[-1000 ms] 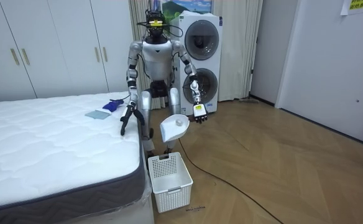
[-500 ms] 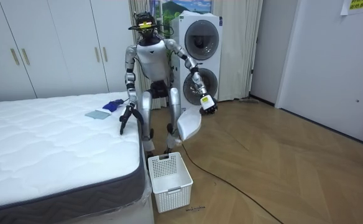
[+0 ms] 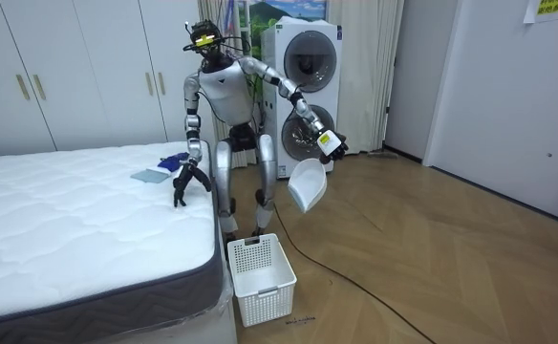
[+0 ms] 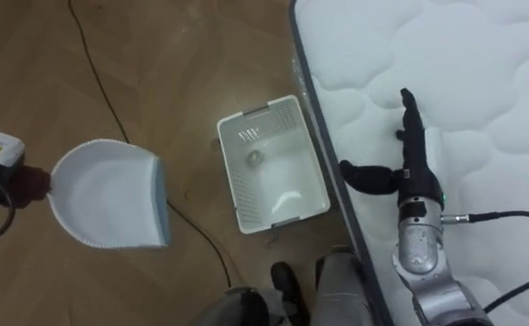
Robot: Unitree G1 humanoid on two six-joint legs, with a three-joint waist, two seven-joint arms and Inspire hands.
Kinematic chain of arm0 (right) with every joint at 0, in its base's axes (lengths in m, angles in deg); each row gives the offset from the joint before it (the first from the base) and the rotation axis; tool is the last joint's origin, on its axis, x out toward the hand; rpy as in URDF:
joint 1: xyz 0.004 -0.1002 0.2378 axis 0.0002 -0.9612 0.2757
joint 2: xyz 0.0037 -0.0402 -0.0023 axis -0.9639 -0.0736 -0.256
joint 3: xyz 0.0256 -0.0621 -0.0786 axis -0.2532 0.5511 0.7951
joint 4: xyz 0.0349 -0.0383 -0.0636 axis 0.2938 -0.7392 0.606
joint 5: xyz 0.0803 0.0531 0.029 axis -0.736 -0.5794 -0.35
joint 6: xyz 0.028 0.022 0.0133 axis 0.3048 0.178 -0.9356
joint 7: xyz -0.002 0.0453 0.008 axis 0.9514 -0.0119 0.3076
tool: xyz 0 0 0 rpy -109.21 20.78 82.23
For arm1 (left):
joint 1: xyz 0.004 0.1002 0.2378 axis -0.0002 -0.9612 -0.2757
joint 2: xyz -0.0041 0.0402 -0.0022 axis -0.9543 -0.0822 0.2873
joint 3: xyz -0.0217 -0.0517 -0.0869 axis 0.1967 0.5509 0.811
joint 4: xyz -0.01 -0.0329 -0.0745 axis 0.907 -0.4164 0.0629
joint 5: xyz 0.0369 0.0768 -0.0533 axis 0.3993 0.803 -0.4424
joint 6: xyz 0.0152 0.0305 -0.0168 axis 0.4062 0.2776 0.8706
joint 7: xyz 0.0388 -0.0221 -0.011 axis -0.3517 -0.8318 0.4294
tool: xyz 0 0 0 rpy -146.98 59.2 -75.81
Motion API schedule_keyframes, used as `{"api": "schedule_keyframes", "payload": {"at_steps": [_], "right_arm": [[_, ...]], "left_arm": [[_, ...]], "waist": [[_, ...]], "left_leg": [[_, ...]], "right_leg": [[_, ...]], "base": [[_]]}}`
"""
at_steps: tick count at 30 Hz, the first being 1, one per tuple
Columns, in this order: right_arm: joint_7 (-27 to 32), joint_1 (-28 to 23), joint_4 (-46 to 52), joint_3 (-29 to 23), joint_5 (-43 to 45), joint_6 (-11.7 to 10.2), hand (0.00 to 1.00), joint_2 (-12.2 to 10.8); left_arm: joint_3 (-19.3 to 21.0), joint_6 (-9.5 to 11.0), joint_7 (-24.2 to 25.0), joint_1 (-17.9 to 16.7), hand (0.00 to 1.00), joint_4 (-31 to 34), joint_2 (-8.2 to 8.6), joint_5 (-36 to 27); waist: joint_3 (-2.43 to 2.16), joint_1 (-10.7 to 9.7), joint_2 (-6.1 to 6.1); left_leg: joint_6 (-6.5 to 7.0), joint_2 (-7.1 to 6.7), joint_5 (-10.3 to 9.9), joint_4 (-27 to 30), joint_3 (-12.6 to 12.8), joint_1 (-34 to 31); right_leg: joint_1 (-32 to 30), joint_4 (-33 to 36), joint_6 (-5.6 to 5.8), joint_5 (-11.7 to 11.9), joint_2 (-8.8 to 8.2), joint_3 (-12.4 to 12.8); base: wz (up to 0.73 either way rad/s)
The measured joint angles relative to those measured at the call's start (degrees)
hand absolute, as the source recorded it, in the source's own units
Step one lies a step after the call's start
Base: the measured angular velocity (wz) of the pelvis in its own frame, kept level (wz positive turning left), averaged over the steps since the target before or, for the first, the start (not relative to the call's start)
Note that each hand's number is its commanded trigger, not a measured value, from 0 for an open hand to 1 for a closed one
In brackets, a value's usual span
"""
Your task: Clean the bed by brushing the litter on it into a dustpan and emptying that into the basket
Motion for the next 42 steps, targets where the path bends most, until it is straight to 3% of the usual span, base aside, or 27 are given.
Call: {"api": "schedule_keyframes", "payload": {"at_steps": [6,11,16,20,23,24,25,27,29,31,33,35,36,38,40,41,42], "right_arm": [[0.1,0.1,0.6,-2.4,-0.5,0.0,0.00,0.0],[-0.3,0.8,0.3,-2.5,-0.8,-0.7,0.00,0.1],[-1.5,0.0,-0.2,-2.5,-4.4,-0.8,0.00,0.3],[-1.8,-1.0,-0.3,-2.4,-6.5,-2.0,0.00,0.3],[-2.5,-1.5,-0.8,-2.3,-7.1,-2.3,0.00,-0.2],[-2.7,-1.3,-2.5,-2.0,-7.3,-2.5,0.00,-0.5],[-3.0,-0.8,-4.0,-1.9,-8.0,-2.5,0.00,-0.6],[-2.9,-0.8,-6.0,-2.1,-8.8,-2.1,0.00,-1.5],[-2.6,-1.8,-7.1,-2.4,-9.1,-1.2,0.00,-2.3],[-2.4,-2.8,-7.6,-2.8,-9.3,-0.4,0.00,-2.5],[-2.2,-2.9,-8.0,-4.0,-9.2,0.2,0.00,-3.3],[-2.1,-3.5,-7.1,-6.7,-9.0,0.5,0.00,-4.3],[-2.1,-3.7,-6.6,-7.6,-8.9,0.7,0.00,-4.5],[-2.1,-3.6,-6.2,-8.8,-8.6,0.7,0.00,-4.4],[-2.1,-3.5,-4.3,-9.1,-8.8,2.0,0.00,-3.9],[-2.2,-3.5,-4.0,-8.8,-8.9,2.4,0.00,-4.1],[-2.4,-3.2,-4.0,-8.4,-8.9,2.7,0.00,-5.4]], "left_arm": [[0.7,-0.3,-3.5,0.7,1.00,-0.3,0.00,-0.8],[2.2,-0.1,-8.0,1.1,1.00,-0.3,0.29,-7.0],[2.2,1.2,-12.9,1.5,1.00,0.1,0.95,-11.4],[4.4,3.7,-15.9,-0.7,1.00,3.9,1.14,-12.2],[8.5,6.9,-19.9,-5.9,1.00,7.1,1.43,-12.3],[10.6,7.9,-21.3,-8.6,1.00,8.5,1.44,-12.3],[12.2,8.8,-22.9,-10.6,1.00,9.0,2.02,-12.5],[14.1,9.6,-24.3,-13.3,1.00,8.9,3.98,-13.1],[14.7,10.3,-24.4,-14.8,1.00,10.0,5.50,-13.5],[15.7,11.4,-24.5,-16.9,1.00,13.2,8.07,-13.6],[15.7,11.9,-24.5,-18.5,1.00,15.3,10.36,-13.7],[15.8,12.4,-24.5,-19.6,1.00,16.8,13.05,-13.7],[16.2,12.6,-24.5,-20.7,1.00,18.1,14.91,-13.7],[16.3,13.8,-24.5,-21.1,1.00,18.5,16.74,-14.3],[16.5,13.9,-24.3,-21.8,1.00,20.3,18.42,-15.4],[16.8,13.9,-24.3,-22.2,1.00,20.9,18.79,-15.9],[17.6,14.0,-24.3,-23.6,1.00,21.9,19.13,-17.1]], "waist": [[0.48,0.1,1.09],[0.56,-0.4,1.06],[1.80,-0.2,0.74],[2.16,1.0,-0.18],[1.87,2.2,-1.68],[1.40,3.2,-2.82],[1.37,4.1,-3.46],[1.18,4.0,-3.78],[0.45,4.0,-5.07],[-0.20,3.9,-6.22],[-0.42,4.0,-6.61],[-0.51,4.0,-6.74],[-0.66,4.2,-7.00],[-0.76,4.7,-7.25],[-0.93,6.4,-7.70],[-1.08,7.3,-7.97],[-1.30,8.7,-8.89]], "left_leg": [[-0.44,0.41,-0.3,-0.2,0.3,0.0],[-0.44,0.14,-0.4,-0.6,1.1,0.9],[-0.17,1.11,-2.0,0.9,2.3,3.4],[0.08,2.10,-3.6,2.2,4.2,4.5],[-0.22,3.12,-4.6,1.9,6.2,7.0],[-0.68,3.22,-4.9,1.5,5.9,7.9],[-1.44,3.30,-5.4,1.5,4.5,8.8],[-2.07,4.02,-6.4,1.3,3.4,11.0],[-2.40,4.18,-6.9,0.6,2.8,13.2],[-2.56,5.20,-7.8,0.0,3.3,15.7],[-2.73,6.31,-8.4,-0.8,4.6,18.3],[-2.70,7.06,-9.3,-1.4,5.9,20.7],[-2.62,7.58,-9.8,-2.3,8.3,22.6],[-2.47,8.34,-10.5,-3.4,12.6,25.4],[-2.12,9.30,-11.2,-5.6,20.6,28.4],[-2.12,9.63,-11.2,-6.5,22.7,29.1],[-2.12,10.21,-11.2,-7.7,25.0,30.3]], "right_leg": [[-0.2,-0.1,-0.65,-0.5,0.80,0.7],[0.0,0.8,-0.65,-0.9,0.46,1.8],[2.3,1.2,-0.40,-1.6,0.68,1.9],[2.3,1.7,-0.14,-1.8,1.53,3.7],[3.4,0.5,-0.22,-1.1,3.45,6.6],[3.7,-0.3,-0.40,-0.6,4.72,8.4],[4.7,-1.2,-0.40,-0.1,6.17,9.8],[7.4,-3.3,-0.46,0.3,7.84,10.6],[9.5,-4.6,-0.42,0.4,8.76,11.3],[12.3,-6.5,-0.45,0.8,9.82,11.7],[14.6,-8.6,-0.28,1.8,11.13,12.5],[16.3,-9.8,-0.41,2.4,11.30,11.5],[16.9,-10.4,-0.50,3.0,11.13,10.6],[17.1,-10.9,-1.63,4.0,9.84,5.6],[16.6,-12.8,-3.95,6.5,7.95,-2.0],[16.6,-14.2,-5.04,7.7,7.32,-5.2],[17.6,-17.9,-7.93,10.3,6.62,-13.0]], "base": [[-0.02],[-0.01],[-0.10],[-0.34],[-0.68],[-0.97],[-0.97],[-0.68],[-0.42],[-0.36],[-0.58],[-0.78],[-1.07],[-1.31],[-1.84],[-2.35],[-2.34]]}}
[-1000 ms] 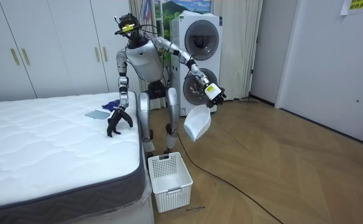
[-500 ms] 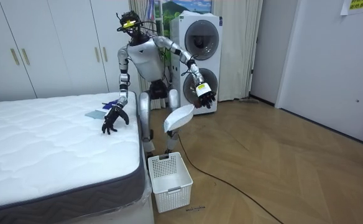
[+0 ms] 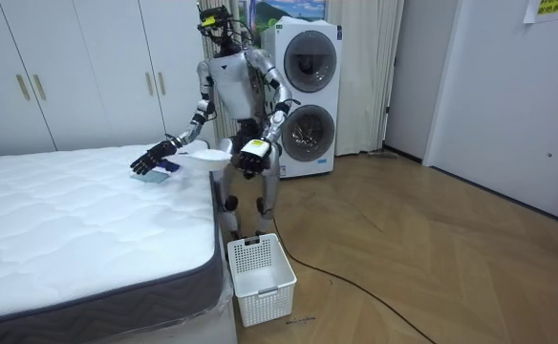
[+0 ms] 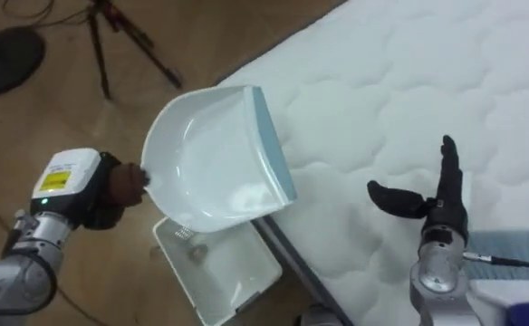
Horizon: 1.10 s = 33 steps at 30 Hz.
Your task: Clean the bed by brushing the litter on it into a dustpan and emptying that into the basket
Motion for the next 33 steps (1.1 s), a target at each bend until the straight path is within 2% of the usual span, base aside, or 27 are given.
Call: {"api": "schedule_keyframes", "payload": {"at_steps": [1,2,3,4,5,6,7,8,9,10,11,12,13,14,16,21,23,24,25,26,27,28,30,33], "right_arm": [[-0.3,-0.1,-0.1,0.5,0.0,0.2,0.00,-1.3],[-0.5,-0.3,-0.1,0.9,-0.1,0.2,0.00,-1.4],[-0.7,-1.3,-0.1,0.8,-0.2,0.4,0.00,-1.2],[-0.8,-1.8,-0.1,0.8,-0.3,0.5,0.00,-0.9],[-0.9,-1.9,-0.1,0.9,-0.3,0.5,0.00,-0.9],[-1.1,-1.9,-0.1,1.3,-0.3,0.4,0.00,-1.0],[-1.3,-1.9,0.0,1.8,-0.4,0.3,0.00,-1.2],[-1.5,-2.0,0.0,1.9,-0.4,0.2,0.00,-1.3],[-1.9,-2.0,0.0,1.9,-0.4,0.1,0.00,-1.4],[-2.3,-2.0,0.0,1.9,-0.3,-0.1,0.00,-1.5],[-2.6,-2.1,0.0,2.0,-0.1,-0.2,0.00,-1.5],[-3.1,-2.3,0.3,2.2,0.2,-0.4,0.00,-1.6],[-2.9,-3.2,1.5,2.2,0.2,-0.4,0.00,-1.7],[-2.9,-3.6,2.3,2.2,0.1,-0.6,0.00,-1.7],[-3.3,-4.5,3.4,2.2,-0.2,-2.5,0.00,-2.1],[-5.4,-6.7,5.8,2.2,0.3,-2.8,0.00,-2.3],[-6.5,-7.6,6.7,2.6,0.4,-2.8,0.00,-2.3],[-6.9,-7.5,6.7,2.8,1.2,-2.8,0.00,-2.4],[-7.7,-7.6,6.9,3.0,2.4,-2.8,0.00,-2.4],[-8.2,-7.6,7.3,3.0,2.7,-2.8,0.00,-2.4],[-8.7,-7.8,8.3,3.1,3.7,-2.8,0.00,-2.4],[-8.9,-7.8,8.9,3.4,4.6,-2.8,0.00,-2.4],[-9.4,-7.8,9.3,4.1,4.9,-2.8,0.00,-2.3],[-10.5,-9.1,10.7,4.0,4.8,-2.8,0.00,-2.1]], "left_arm": [[0.5,0.0,0.0,-1.2,1.00,0.2,0.42,-1.5],[0.5,-0.1,0.0,-1.6,1.00,0.2,0.75,-2.2],[0.3,0.0,0.2,-2.2,1.00,0.2,2.19,-3.1],[0.3,0.3,0.2,-3.1,1.00,0.7,3.30,-3.8],[0.3,0.5,0.3,-3.5,1.00,0.8,3.57,-4.4],[0.3,0.6,1.1,-4.1,1.00,0.8,3.87,-5.3],[0.4,0.6,1.5,-4.3,1.00,0.8,3.86,-5.5],[0.4,0.6,1.6,-4.3,1.00,0.8,3.88,-5.5],[0.5,0.5,2.2,-4.3,1.00,0.8,4.17,-5.4],[0.5,0.5,2.9,-4.6,1.00,0.7,4.72,-5.4],[0.5,0.5,3.2,-4.9,1.00,0.8,4.97,-5.4],[0.6,0.5,3.7,-5.5,1.00,0.8,5.39,-5.4],[0.6,0.6,4.2,-5.7,1.00,0.8,5.94,-5.5],[0.6,0.7,4.3,-5.7,1.00,0.8,6.23,-5.8],[0.1,1.9,4.9,-6.0,1.00,0.8,6.84,-8.2],[-0.1,2.1,6.4,-8.2,1.00,0.8,7.07,-11.7],[-0.1,2.1,6.6,-9.3,1.00,0.8,7.22,-12.7],[0.0,2.1,6.7,-9.9,0.93,0.8,7.33,-13.0],[0.1,2.1,6.9,-10.2,0.73,0.8,7.51,-13.2],[0.4,2.1,7.1,-10.4,0.45,0.8,7.66,-13.2],[0.6,2.1,7.5,-10.6,0.00,0.8,7.92,-13.3],[0.7,2.1,8.0,-10.7,0.00,0.8,8.06,-13.4],[0.7,2.5,8.6,-10.7,0.00,0.8,8.34,-13.4],[0.8,4.6,8.8,-11.9,0.00,1.2,9.49,-14.3]], "waist": [[-0.29,0.4,-0.98],[-0.35,0.0,-1.21],[-0.38,-0.3,-1.48],[-0.38,0.2,-1.50],[-0.38,0.2,-1.51],[-0.39,0.3,-1.52],[-0.61,0.2,-1.83],[-0.70,0.1,-2.06],[-0.84,0.4,-2.41],[-0.79,1.2,-2.27],[-0.83,1.5,-2.21],[-0.93,1.6,-2.02],[-1.06,0.7,-1.83],[-1.06,0.0,-1.82],[-1.04,-1.9,-1.85],[-0.95,-2.6,-1.82],[-0.80,-1.7,-2.08],[-0.75,-1.3,-2.08],[-0.73,-0.9,-2.07],[-0.73,-0.5,-2.08],[-0.74,0.2,-2.05],[-0.73,0.4,-2.04],[-0.77,0.3,-2.01],[-0.75,-0.1,-2.18]], "left_leg": [[-0.13,0.60,-0.1,-0.7,0.8,0.8],[-0.14,1.14,-0.3,-1.0,3.1,1.4],[-0.22,1.38,-0.3,-2.6,7.1,3.6],[-0.51,1.45,-0.2,-4.4,10.8,5.5],[-0.71,1.48,-0.1,-5.2,12.3,6.3],[-1.12,1.75,0.0,-5.8,14.8,7.4],[-1.40,1.92,-0.1,-5.7,16.2,7.7],[-1.47,1.93,-0.2,-5.4,16.2,7.6],[-1.51,1.92,-0.2,-4.5,14.9,7.3],[-1.55,1.93,-0.1,-3.7,10.2,6.8],[-1.60,1.89,-0.1,-3.3,7.4,6.7],[-1.82,1.87,0.0,-2.9,3.2,6.7],[-2.07,1.96,0.2,-2.6,1.0,7.0],[-2.16,2.05,0.2,-2.6,0.7,7.3],[-2.79,3.26,0.6,-2.6,1.7,8.3],[-4.27,6.02,1.4,-1.6,3.2,9.7],[-4.91,6.40,1.7,-1.5,2.9,11.0],[-5.16,6.76,1.9,-0.7,2.1,11.3],[-5.54,6.25,2.1,-0.8,-1.7,11.6],[-5.79,5.63,2.3,-1.2,-4.0,11.8],[-6.26,4.78,2.6,-1.9,-9.0,11.9],[-6.67,4.28,2.8,-2.4,-13.3,11.9],[-7.01,4.07,3.0,-3.0,-16.7,12.6],[-8.14,3.61,3.6,-7.0,-17.7,14.9]], "right_leg": [[1.7,-1.9,-0.72,1.1,0.13,-5.3],[2.0,-0.5,0.49,0.4,-0.48,-7.3],[3.0,4.8,3.40,-2.2,-3.72,-10.3],[4.1,8.1,4.70,-4.1,-7.48,-11.3],[5.0,9.3,5.29,-4.8,-9.37,-11.5],[7.0,9.4,6.22,-5.2,-12.46,-11.6],[9.3,8.4,7.07,-4.8,-14.82,-11.6],[10.4,7.5,7.65,-4.2,-15.46,-11.6],[12.1,4.1,10.13,-4.0,-14.96,-11.5],[12.6,1.5,10.74,-4.1,-13.38,-11.3],[13.0,0.7,11.12,-3.9,-12.79,-10.4],[13.7,-0.3,11.16,-3.7,-11.86,-9.2],[14.4,-0.8,10.96,-3.5,-11.17,-8.7],[14.7,-0.9,10.92,-3.6,-10.98,-8.7],[15.8,-2.6,10.43,-3.3,-9.23,-8.4],[16.6,-5.7,8.76,-2.3,-5.44,-6.8],[16.6,-5.6,7.90,-2.8,-4.57,-5.1],[16.5,-5.5,7.33,-3.1,-3.93,-3.6],[16.3,-5.5,6.94,-3.3,-2.99,-1.3],[16.0,-5.3,6.65,-3.4,-2.35,-0.3],[15.9,-5.5,6.00,-3.1,-1.13,2.0],[15.7,-5.8,5.40,-2.7,0.19,3.7],[16.0,-6.4,4.77,-2.4,1.83,5.6],[15.8,-6.6,4.07,-2.0,3.29,7.8]], "base": [[-2.09],[-1.55],[-1.31],[-1.37],[-1.43],[-1.32],[-1.21],[-1.11],[-1.23],[-1.33],[-1.31],[-0.89],[-0.61],[-0.19],[-0.14],[-0.33],[-0.55],[-0.75],[-0.80],[-0.95],[-1.05],[-0.99],[-0.76],[-0.53]]}}
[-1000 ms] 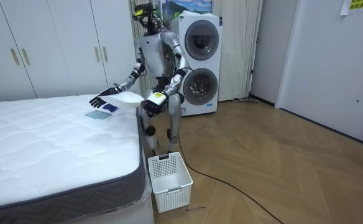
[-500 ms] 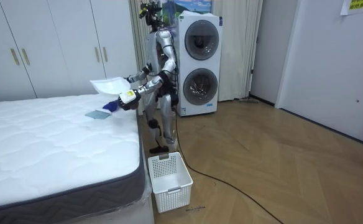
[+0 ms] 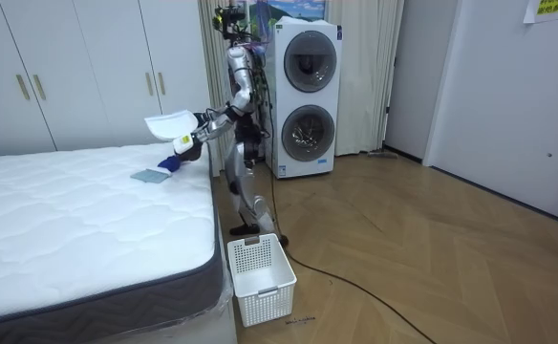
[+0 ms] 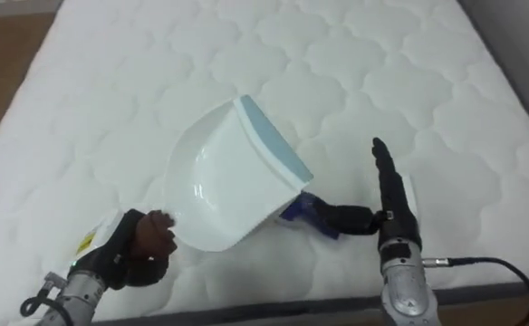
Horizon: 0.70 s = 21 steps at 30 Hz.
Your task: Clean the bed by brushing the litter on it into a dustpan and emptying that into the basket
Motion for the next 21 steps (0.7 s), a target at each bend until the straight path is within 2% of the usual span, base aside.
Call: {"api": "schedule_keyframes", "payload": {"at_steps": [1,3,8,11,15,19,21], "right_arm": [[0.0,-0.6,0.3,0.0,0.0,0.0,0.00,0.1],[-0.5,-1.1,0.3,0.1,-0.3,0.0,0.00,0.0],[-0.4,-3.6,-0.4,0.2,0.1,0.1,0.00,-1.5],[-0.4,-4.2,-3.4,0.2,2.0,0.3,0.00,-1.6],[-0.6,-4.8,-5.3,0.2,2.0,0.8,0.00,-1.6],[-1.8,-4.6,-8.6,0.2,2.0,0.7,0.00,-1.7],[-2.4,-3.4,-12.7,0.3,2.0,0.7,0.00,-1.6]], "left_arm": [[0.0,0.7,0.0,-0.5,0.00,0.1,0.55,-0.2],[-0.1,0.7,0.2,-1.3,0.00,0.1,1.14,-0.7],[-0.4,0.5,0.3,-3.0,0.00,-0.3,1.34,-2.2],[-0.2,0.0,0.6,-3.2,0.00,-2.1,1.26,-2.2],[0.6,-0.6,1.2,-3.5,0.00,-2.9,1.29,-2.2],[2.3,-0.6,1.2,-3.5,0.00,-3.4,1.36,-2.3],[2.4,-0.2,1.2,-2.8,0.00,-6.4,1.62,-2.4]], "waist": [[0.01,0.0,-0.07],[-0.11,-0.1,-0.31],[-0.12,-0.1,-1.49],[-0.09,-0.3,-1.50],[0.06,0.4,-1.63],[0.05,0.4,-1.69],[0.04,0.5,-1.67]], "left_leg": [[-0.29,-0.19,0.2,-1.6,-0.1,0.9],[-0.55,-0.38,0.3,-2.7,-0.1,1.9],[-0.58,-0.85,0.4,-3.0,-0.3,2.6],[-0.59,-1.03,0.3,-3.3,0.7,3.3],[-0.59,-1.39,0.3,-4.0,4.2,4.8],[-0.59,-1.25,0.3,-4.0,4.8,4.9],[-0.58,-1.23,0.4,-4.1,4.8,5.5]], "right_leg": [[-0.1,0.0,-0.06,0.0,0.43,0.6],[0.0,0.0,-0.10,0.0,0.77,1.0],[0.3,-0.1,0.16,0.2,1.33,2.1],[0.8,-1.0,0.73,0.8,1.57,2.4],[0.8,-1.0,0.99,1.3,1.76,3.9],[0.8,-1.9,0.90,2.1,2.26,4.6],[1.1,-2.0,0.80,2.2,2.69,5.2]], "base": [[-0.30],[-0.15],[-0.09],[-0.11],[-0.26],[-0.14],[-0.22]]}}
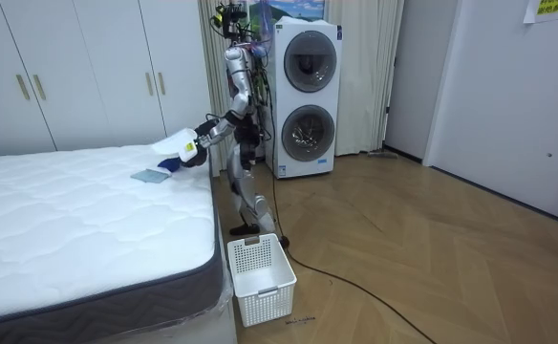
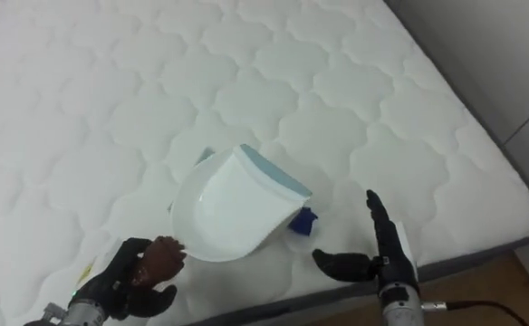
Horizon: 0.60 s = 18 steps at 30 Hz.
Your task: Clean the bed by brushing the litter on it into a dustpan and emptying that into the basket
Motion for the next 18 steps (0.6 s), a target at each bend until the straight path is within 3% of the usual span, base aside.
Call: {"api": "schedule_keyframes", "payload": {"at_steps": [4,8,12,14,18], "right_arm": [[-0.1,0.4,-5.8,-0.3,0.3,0.7,0.00,0.1],[-0.7,0.9,-10.4,-0.3,2.6,1.4,0.00,0.3],[-2.7,0.7,-16.5,-0.3,4.5,3.2,0.00,0.1],[-3.3,0.7,-18.9,-0.5,4.1,4.6,0.00,0.1],[-5.7,-0.3,-23.7,-3.1,4.1,6.0,0.00,-1.2]], "left_arm": [[1.6,-0.5,0.0,-0.2,0.00,-4.3,0.29,0.0],[2.8,-0.6,-0.1,-0.1,0.00,-6.1,0.34,-1.1],[5.7,-1.8,0.0,-0.2,0.00,-14.5,1.71,-2.4],[6.3,-2.8,0.1,-1.0,0.00,-16.2,2.03,-4.8],[8.6,-2.9,1.3,-2.7,0.00,-19.5,2.25,-8.9]], "waist": [[-0.07,0.3,0.41],[-0.20,0.7,0.57],[-0.43,1.1,0.87],[-0.36,1.1,0.71],[-0.77,1.3,-0.46]], "left_leg": [[-0.02,0.51,0.0,-2.7,0.0,1.2],[-0.33,0.54,0.2,-3.9,0.0,1.8],[-0.65,0.52,0.4,-5.5,0.0,3.2],[-0.67,0.51,0.5,-5.9,0.0,3.2],[-0.68,0.40,0.5,-7.1,0.0,3.6]], "right_leg": [[0.7,-2.1,-0.35,1.2,1.49,0.2],[1.1,-3.3,-0.30,1.8,1.90,0.5],[2.6,-5.3,-0.09,2.9,2.72,1.4],[2.8,-6.2,0.09,3.5,2.75,1.3],[3.1,-6.9,0.35,4.0,2.61,0.7]], "base": [[-0.11],[-0.06],[-0.13],[0.04],[0.08]]}}
